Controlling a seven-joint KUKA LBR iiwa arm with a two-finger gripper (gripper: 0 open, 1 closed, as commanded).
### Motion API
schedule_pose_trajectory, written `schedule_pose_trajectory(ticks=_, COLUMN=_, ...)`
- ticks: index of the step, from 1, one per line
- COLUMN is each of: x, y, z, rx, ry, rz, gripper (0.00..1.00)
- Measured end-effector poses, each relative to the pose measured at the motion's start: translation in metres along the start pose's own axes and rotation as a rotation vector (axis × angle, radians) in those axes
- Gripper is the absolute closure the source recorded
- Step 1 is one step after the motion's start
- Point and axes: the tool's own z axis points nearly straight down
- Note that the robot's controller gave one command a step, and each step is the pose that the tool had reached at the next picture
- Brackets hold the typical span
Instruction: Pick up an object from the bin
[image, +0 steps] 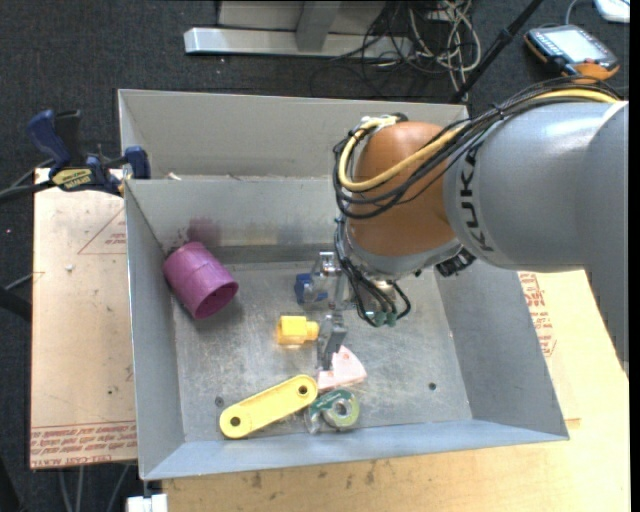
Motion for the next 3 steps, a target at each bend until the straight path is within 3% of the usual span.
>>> schedule_pose_trajectory(ticks=1, x=-0.002, y=0.000, z=-0.004, rx=0.000, ry=-0.007, rz=0.002, gripper=0.00)
schedule_pose_trajectory(ticks=2, x=0.026, y=0.017, z=-0.002, rx=0.002, ry=-0.009, rz=-0.202, gripper=0.00)
schedule_pose_trajectory(ticks=3, x=0.057, y=0.039, z=0.043, rx=0.001, ry=-0.010, rz=-0.408, gripper=0.00)
